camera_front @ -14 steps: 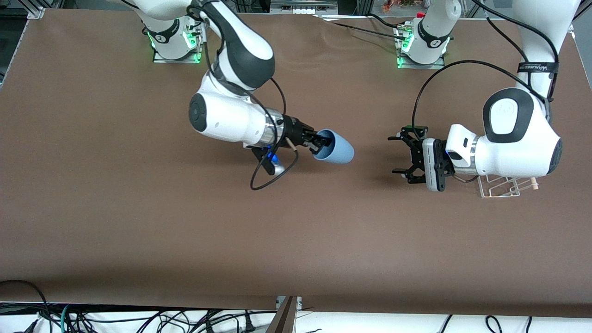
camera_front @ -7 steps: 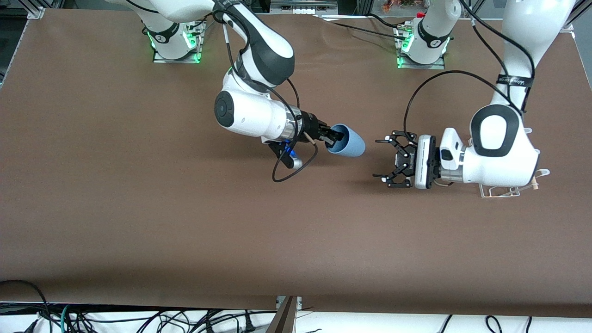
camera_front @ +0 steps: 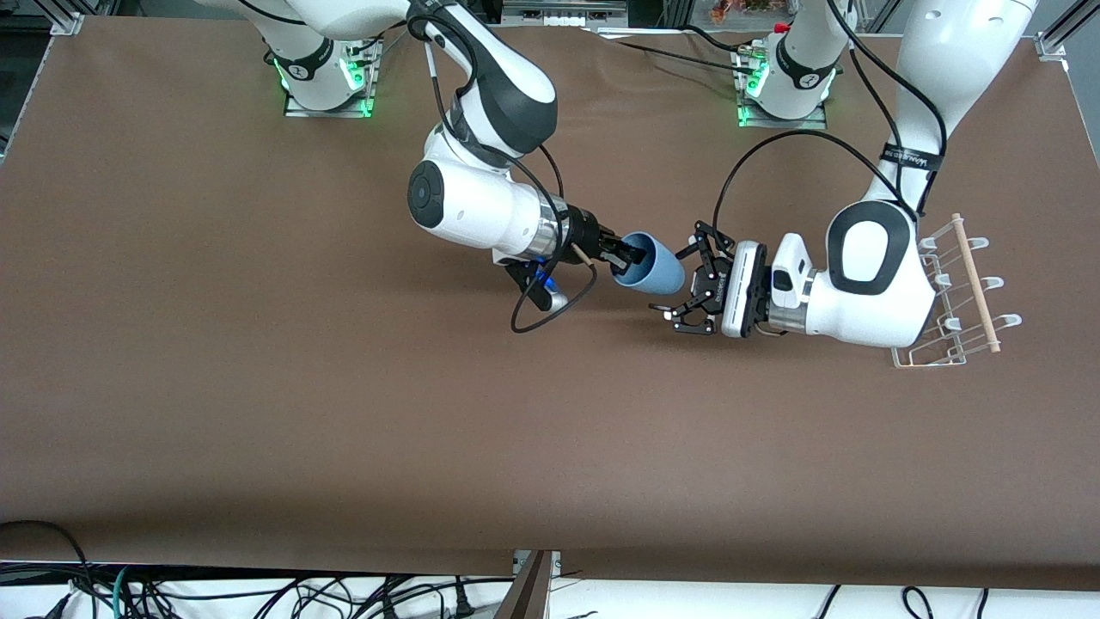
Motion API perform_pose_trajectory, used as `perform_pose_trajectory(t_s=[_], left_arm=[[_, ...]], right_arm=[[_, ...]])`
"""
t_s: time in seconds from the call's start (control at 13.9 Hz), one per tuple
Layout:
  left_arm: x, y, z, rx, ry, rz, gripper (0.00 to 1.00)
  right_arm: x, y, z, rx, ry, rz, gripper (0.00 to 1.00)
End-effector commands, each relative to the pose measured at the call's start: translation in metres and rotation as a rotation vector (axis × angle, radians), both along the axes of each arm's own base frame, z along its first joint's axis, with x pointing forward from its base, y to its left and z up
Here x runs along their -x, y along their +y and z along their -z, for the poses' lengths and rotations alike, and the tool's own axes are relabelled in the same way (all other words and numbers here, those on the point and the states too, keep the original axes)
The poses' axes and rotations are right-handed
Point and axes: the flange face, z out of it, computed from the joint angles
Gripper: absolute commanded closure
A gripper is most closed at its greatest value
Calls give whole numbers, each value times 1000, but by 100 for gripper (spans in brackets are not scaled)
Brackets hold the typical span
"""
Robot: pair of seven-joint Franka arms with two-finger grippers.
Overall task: Transfer cup to left arm and place on rack
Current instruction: 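Lift the cup with the right gripper while the left gripper approaches, then grasp the cup's base with the left gripper, open the right gripper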
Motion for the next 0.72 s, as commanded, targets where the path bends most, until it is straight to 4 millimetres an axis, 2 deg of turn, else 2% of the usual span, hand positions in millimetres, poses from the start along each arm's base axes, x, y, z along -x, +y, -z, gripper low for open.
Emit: perform_pose_trajectory(t_s=[0.0, 0.07, 0.14, 0.22, 0.29, 0.5, 0.58, 0.65], left_arm=[[5, 5, -1, 73, 0, 22, 8], [3, 17, -3, 89, 0, 23, 11], [5, 15, -2, 99, -14, 38, 26], [8, 7, -1, 117, -29, 56, 66], [8, 4, 1, 128, -25, 51, 83], [6, 4, 0, 132, -28, 47, 90], [6, 4, 0, 132, -28, 47, 97], [6, 4, 0, 134, -27, 46, 100]], right_arm=[[5, 14, -10, -32, -2, -1, 100], [3, 13, -8, -31, -1, 2, 100], [3, 13, -8, -31, -2, 1, 100], [3, 13, -7, -30, 0, 2, 100], [2, 11, -6, -28, -1, 4, 100], [0, 9, -7, -30, -5, 4, 100], [0, 9, -7, -30, -6, 3, 100], [-1, 9, -7, -30, -7, 4, 100]])
